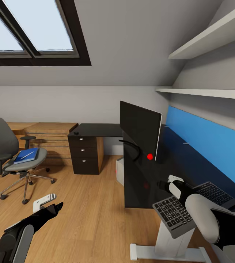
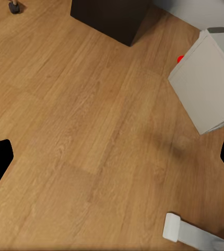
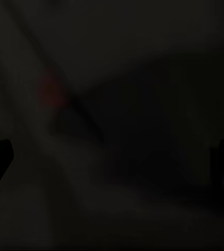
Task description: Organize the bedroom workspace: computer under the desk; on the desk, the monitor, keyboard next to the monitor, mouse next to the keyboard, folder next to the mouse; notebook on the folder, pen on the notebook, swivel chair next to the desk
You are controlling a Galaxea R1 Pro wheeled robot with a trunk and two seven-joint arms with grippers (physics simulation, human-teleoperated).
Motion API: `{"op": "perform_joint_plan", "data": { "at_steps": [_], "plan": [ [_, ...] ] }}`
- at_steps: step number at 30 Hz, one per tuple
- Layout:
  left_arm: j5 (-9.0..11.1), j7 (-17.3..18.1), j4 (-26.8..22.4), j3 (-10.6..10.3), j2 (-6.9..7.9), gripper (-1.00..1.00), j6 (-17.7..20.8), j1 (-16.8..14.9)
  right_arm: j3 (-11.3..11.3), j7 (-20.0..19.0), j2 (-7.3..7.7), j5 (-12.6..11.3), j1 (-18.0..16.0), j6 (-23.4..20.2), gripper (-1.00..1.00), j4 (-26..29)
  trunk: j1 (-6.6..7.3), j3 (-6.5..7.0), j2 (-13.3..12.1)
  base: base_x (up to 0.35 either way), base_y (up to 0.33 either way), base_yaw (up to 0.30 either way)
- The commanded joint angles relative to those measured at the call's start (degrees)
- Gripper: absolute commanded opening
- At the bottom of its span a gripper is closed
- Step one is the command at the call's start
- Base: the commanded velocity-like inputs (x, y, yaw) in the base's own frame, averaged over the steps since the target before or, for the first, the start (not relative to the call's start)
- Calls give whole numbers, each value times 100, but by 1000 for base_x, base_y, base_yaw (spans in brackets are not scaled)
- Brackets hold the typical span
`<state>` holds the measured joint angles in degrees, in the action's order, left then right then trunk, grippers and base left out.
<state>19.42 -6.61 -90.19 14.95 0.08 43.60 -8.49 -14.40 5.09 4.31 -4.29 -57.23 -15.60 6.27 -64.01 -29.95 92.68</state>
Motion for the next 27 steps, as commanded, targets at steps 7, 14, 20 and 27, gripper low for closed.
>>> {"op": "perform_joint_plan", "data": {
  "at_steps": [7,14,20,27],
  "plan": [
    [62,-51,-7,0,1,100,26,-4,-55,44,-1,-80,2,-49,100,-91,0,-7,3,-5,0,0],
    [63,-51,-7,-4,1,100,26,-4,-51,41,-1,-80,2,-51,100,-91,0,-7,3,0,0,0],
    [70,-51,0,-9,1,100,26,-4,-46,30,-90,25,2,-57,100,-91,0,-7,3,0,0,0],
    [69,-51,16,-9,1,100,26,-4,-46,28,-238,437,2,-58,100,-91,0,-7,3,0,0,0]
  ]
}}
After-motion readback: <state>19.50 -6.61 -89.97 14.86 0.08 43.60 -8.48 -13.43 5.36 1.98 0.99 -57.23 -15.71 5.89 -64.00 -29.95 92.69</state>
